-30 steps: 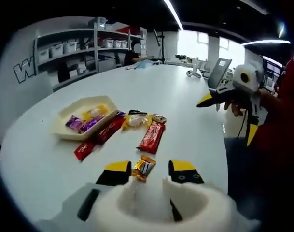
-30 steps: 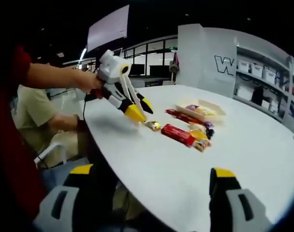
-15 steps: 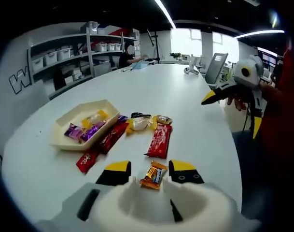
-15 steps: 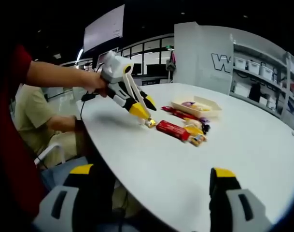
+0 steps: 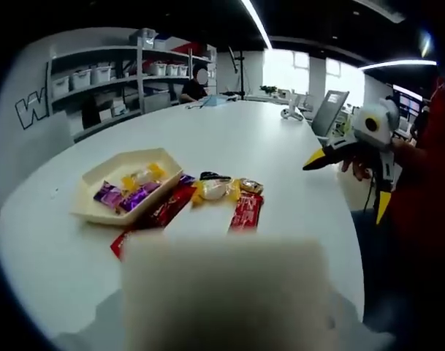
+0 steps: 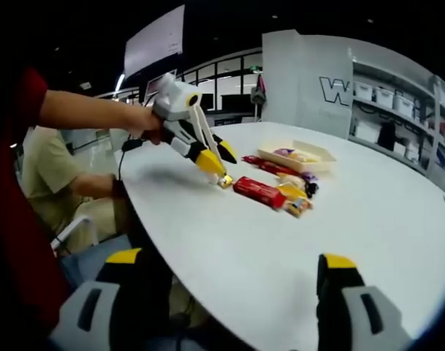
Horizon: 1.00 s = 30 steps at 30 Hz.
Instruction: Place the target food into the container with the food tongs after gripping and lifting it, then release it inside without dropping or visibly crushing the food.
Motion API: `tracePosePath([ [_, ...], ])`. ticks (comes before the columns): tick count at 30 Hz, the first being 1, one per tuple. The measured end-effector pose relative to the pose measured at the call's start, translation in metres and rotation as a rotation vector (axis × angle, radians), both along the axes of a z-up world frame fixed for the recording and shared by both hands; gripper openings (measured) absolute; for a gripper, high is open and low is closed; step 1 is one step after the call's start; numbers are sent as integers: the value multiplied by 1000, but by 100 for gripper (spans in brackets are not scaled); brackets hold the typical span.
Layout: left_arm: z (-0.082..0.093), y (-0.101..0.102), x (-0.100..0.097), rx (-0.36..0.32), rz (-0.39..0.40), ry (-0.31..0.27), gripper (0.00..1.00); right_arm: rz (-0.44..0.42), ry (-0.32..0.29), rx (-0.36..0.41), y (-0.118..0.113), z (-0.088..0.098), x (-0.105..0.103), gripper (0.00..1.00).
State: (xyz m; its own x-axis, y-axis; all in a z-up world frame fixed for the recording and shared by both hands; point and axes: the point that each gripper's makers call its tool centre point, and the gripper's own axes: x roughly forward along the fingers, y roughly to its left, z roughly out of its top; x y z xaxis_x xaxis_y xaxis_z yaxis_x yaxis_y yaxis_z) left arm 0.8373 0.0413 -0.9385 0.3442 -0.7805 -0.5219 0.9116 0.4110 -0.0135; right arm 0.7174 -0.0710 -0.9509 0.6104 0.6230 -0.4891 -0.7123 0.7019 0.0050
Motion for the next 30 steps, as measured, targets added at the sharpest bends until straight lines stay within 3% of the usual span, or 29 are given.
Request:
tracePosePath([
  [6,1,2,3,-43,31,-2,23,11,8,-6,2,-3,0,97],
  [10,5,7,9,-176,162,105,23,11,8,-2,1,-2,1,97],
  [12,12,2,11,-254,188,148,23,8,7,-2,0,-2,2,97],
  [14,13,2,14,-231,182,116,23,7,8,-10,-1,-3,2,97],
  [30,39,0,27,-265,184,77,24,-24,-24,15,-2,8,10,99],
])
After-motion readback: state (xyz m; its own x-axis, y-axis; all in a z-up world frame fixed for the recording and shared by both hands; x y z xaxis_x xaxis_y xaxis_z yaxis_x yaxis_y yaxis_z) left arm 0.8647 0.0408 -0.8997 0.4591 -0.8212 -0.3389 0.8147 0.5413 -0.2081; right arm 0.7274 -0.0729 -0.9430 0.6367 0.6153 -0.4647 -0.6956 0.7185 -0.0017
